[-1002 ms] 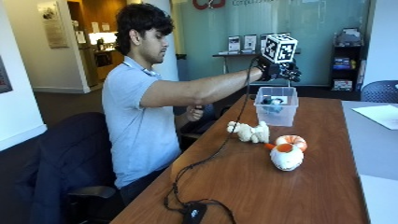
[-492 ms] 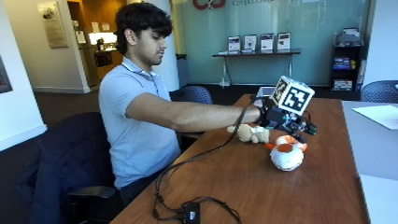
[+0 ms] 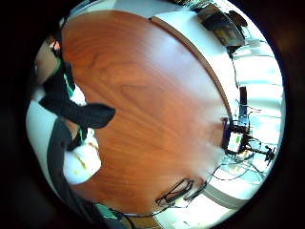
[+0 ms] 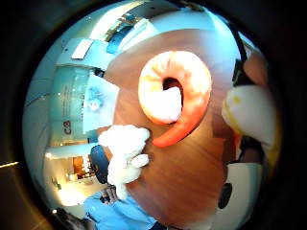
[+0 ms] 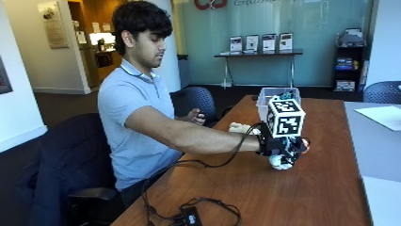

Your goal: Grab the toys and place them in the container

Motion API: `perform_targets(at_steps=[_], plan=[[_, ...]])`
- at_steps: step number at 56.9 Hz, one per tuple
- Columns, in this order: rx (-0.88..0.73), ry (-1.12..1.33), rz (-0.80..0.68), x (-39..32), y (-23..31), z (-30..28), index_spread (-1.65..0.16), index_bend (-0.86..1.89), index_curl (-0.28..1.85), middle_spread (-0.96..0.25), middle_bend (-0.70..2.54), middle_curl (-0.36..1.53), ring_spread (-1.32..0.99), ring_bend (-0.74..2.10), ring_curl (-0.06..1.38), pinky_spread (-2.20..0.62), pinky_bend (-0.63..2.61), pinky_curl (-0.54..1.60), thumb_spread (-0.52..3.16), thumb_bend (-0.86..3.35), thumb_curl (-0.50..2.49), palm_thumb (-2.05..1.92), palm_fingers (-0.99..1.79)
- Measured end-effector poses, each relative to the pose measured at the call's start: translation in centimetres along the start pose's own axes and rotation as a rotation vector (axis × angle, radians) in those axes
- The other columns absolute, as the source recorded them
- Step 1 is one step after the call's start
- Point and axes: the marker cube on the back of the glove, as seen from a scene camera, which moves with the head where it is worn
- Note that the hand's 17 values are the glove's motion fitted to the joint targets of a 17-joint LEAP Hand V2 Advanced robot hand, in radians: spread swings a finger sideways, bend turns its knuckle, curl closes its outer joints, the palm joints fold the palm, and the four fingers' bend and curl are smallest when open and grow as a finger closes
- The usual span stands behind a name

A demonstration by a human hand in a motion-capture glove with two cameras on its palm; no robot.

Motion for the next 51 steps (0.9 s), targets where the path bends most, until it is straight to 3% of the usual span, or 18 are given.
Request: perform_targets(at_steps=[8, 20, 34, 51], plan=[[0.046, -0.053, 0.055, -0.1, 0.2, -1.8, -0.24, 0.24, 0.26, -0.04, 0.41, 0.4, -0.23, 1.01, 0.46, -0.33, 1.06, 0.4, 1.59, 0.53, 0.51, 0.78, 1.09], [0.142, -0.187, 0.055, -3.8, -1.1, -7.9, -0.2, 0.28, 0.32, -0.03, 0.45, 0.46, -0.24, 1.04, 0.51, -0.37, 1.05, 0.42, 1.54, 0.55, 0.57, 0.84, 1.1], [0.187, -0.246, -0.095, -16.0, -5.2, -16.2, -0.18, 0.28, 0.38, -0.02, 0.47, 0.52, -0.25, 1.06, 0.53, -0.39, 1.06, 0.45, 1.49, 0.53, 0.62, 0.84, 1.08], [0.143, -0.327, -0.291, -31.6, -9.8, -16.2, -0.16, 0.24, 0.43, -0.01, 0.47, 0.58, -0.25, 1.09, 0.55, -0.39, 1.07, 0.46, 1.43, 0.5, 0.68, 0.84, 1.08]])
